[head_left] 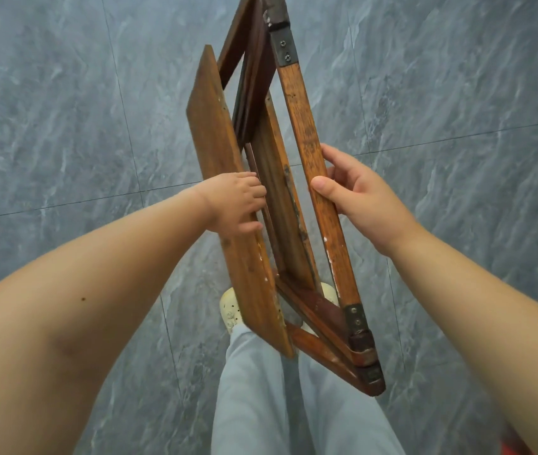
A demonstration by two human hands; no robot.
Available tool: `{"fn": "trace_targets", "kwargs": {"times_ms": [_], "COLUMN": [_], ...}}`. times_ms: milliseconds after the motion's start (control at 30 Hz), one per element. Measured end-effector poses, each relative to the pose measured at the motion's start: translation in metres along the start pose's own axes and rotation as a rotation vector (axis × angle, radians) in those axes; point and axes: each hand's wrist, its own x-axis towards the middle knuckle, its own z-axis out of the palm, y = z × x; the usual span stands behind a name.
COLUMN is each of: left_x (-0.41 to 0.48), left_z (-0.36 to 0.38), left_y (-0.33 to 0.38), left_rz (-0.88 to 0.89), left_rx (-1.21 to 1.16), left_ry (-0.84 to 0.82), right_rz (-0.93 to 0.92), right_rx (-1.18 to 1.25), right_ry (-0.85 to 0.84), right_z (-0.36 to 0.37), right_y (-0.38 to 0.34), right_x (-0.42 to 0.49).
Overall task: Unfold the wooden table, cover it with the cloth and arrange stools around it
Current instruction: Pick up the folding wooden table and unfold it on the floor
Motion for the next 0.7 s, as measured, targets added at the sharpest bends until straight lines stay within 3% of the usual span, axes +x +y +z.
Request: {"fn": "trace_targets", "kwargs": {"times_ms": [433,700], "left_x": [-0.105,-0.196], "left_z": [0.006,-0.012], "left_y": [-0.013,-0.019], "left_rz": [-0.005,-0.106], "left_rx": [0.017,-0.025], "left_ry": [0.041,0.237], "right_rz": [0.049,0.098], "right_rx": [-0.010,-0.020], "right_ry": [-0.063,-0.121], "right_z": [0.051,0.091], "right_y": [-0.010,-0.014], "right_x": [0.005,0.009]}}
